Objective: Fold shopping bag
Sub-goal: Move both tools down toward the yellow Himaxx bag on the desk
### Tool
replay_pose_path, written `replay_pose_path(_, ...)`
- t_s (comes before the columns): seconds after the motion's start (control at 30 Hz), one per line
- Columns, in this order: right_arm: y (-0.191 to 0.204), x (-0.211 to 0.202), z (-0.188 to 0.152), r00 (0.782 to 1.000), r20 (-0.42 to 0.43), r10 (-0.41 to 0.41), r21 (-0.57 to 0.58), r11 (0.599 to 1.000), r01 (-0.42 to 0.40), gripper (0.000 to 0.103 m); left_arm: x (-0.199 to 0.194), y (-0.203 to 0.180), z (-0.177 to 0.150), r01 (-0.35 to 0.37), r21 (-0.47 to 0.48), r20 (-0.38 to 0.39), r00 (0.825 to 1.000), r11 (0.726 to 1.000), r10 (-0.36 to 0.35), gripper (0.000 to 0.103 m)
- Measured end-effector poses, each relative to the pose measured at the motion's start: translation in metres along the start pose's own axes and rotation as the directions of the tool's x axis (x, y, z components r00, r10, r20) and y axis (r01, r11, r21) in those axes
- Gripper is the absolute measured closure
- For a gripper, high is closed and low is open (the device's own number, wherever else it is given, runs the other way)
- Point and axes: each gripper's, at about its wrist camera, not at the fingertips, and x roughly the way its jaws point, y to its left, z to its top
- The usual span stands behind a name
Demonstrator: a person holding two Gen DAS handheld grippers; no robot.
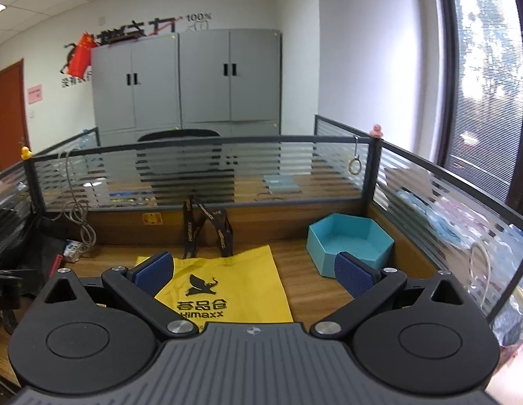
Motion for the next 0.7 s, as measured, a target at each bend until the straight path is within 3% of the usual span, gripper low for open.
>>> replay_pose_path(0.27,0.015,0.017,-0.016,0.997,-0.038,-0.065,0.031,0.997,0.066,0.0,0.04,0.035,-0.01,-0.004,-0.011,-0.06,0.998,1.0,0.003,0.0)
replay_pose_path(0.47,-0.021,0.096,-0.036,0.989,-0.144,0.026,0.111,0.994,-0.01,0.0,0.097,0.031,-0.016,-0.02,-0.012,-0.102,0.995,1.0,0.018,0.0)
replay_pose_path(0.7,-0.063,0.188,-0.06,0.957,-0.255,0.14,0.213,0.973,-0.086,0.0,0.18,-0.002,-0.02,0.053,-0.041,-0.174,0.983,0.998,-0.059,0.0)
